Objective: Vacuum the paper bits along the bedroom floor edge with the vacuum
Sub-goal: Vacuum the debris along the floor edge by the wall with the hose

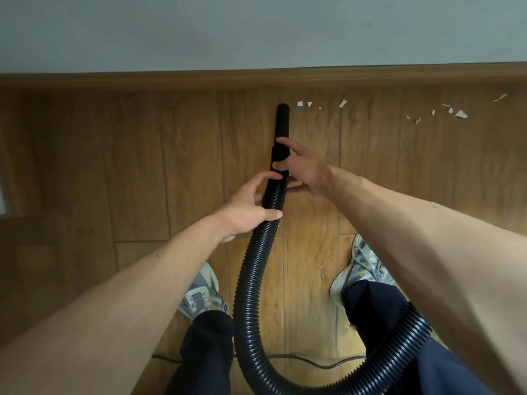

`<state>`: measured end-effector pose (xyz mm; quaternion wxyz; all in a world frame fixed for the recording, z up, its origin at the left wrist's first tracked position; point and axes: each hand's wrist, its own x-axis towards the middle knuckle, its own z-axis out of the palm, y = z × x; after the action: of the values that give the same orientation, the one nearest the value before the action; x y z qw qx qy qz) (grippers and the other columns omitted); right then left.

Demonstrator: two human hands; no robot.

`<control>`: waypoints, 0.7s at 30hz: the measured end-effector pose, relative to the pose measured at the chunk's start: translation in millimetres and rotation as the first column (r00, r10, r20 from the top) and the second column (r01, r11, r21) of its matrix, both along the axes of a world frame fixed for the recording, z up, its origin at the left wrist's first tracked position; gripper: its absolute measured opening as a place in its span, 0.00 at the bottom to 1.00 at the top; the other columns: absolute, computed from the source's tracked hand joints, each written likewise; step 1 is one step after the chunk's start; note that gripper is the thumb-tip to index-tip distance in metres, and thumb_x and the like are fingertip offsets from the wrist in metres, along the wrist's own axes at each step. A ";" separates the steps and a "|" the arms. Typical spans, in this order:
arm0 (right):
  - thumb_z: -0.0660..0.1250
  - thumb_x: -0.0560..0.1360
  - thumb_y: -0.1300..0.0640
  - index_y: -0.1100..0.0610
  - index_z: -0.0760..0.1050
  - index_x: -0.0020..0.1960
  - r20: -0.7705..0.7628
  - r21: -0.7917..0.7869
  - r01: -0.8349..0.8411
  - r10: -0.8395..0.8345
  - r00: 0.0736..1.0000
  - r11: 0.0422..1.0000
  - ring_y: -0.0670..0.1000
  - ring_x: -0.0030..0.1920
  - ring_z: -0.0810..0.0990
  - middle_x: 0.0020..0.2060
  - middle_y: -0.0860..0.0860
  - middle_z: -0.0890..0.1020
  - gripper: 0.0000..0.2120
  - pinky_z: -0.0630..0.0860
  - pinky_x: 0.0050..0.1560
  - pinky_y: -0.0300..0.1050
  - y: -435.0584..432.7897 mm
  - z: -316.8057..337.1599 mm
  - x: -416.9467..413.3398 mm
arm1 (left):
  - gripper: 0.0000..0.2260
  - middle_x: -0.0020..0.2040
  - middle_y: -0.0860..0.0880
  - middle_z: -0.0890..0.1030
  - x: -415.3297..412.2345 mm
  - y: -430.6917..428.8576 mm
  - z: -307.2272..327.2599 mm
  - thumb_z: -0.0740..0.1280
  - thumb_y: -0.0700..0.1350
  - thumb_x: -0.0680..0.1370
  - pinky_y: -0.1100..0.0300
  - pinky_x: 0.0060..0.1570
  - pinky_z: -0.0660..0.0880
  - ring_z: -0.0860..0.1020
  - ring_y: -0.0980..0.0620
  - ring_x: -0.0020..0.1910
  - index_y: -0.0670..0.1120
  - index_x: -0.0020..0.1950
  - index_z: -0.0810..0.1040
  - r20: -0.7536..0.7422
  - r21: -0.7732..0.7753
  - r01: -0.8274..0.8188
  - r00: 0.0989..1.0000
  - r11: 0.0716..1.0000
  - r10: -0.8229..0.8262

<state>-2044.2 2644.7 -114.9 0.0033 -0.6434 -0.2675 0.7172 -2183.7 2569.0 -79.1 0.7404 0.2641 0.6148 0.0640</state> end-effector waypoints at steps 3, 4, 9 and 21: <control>0.63 0.80 0.65 0.41 0.62 0.76 -0.003 -0.002 -0.005 0.005 1.000 1.000 0.52 0.50 0.81 0.63 0.53 0.75 0.31 0.81 0.43 0.48 0.8 -0.5 7.3 | 0.30 0.58 0.42 0.79 8.3 -0.6 -0.5 0.71 0.32 0.74 0.40 0.50 0.82 0.82 0.40 0.53 0.66 0.61 0.71 -0.005 -0.003 -0.016 1.000 1.000 0.016; 0.64 0.80 0.65 0.40 0.62 0.76 -0.008 -0.008 -0.004 0.004 1.000 1.000 0.52 0.51 0.80 0.63 0.52 0.75 0.31 0.81 0.43 0.48 1.5 -0.9 10.0 | 0.31 0.58 0.42 0.79 11.2 -0.4 -0.5 0.72 0.32 0.74 0.40 0.50 0.82 0.82 0.40 0.53 0.66 0.62 0.71 -0.006 -0.006 -0.018 1.000 1.000 0.018; 0.64 0.79 0.64 0.40 0.62 0.76 -0.020 -0.024 0.006 -0.006 1.000 1.000 0.52 0.51 0.80 0.63 0.52 0.75 0.31 0.80 0.41 0.46 4.2 -0.7 23.9 | 0.31 0.58 0.44 0.79 25.5 4.2 0.9 0.72 0.31 0.74 0.42 0.50 0.82 0.82 0.42 0.54 0.65 0.63 0.70 -0.011 -0.012 -0.015 1.000 1.000 0.014; 0.64 0.79 0.64 0.39 0.63 0.75 -0.038 -0.038 0.049 -0.051 0.998 0.998 0.54 0.55 0.80 0.63 0.52 0.75 0.31 0.81 0.43 0.48 6.6 -5.3 51.8 | 0.30 0.57 0.45 0.79 53.1 10.6 4.3 0.71 0.32 0.75 0.40 0.48 0.82 0.83 0.40 0.53 0.65 0.63 0.70 -0.025 -0.024 0.009 1.000 1.000 -0.010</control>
<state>-1992.4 2651.3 -120.2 0.0147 -0.6358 -0.2380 0.7341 -2130.6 2579.6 -74.8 0.7362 0.2587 0.6234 0.0497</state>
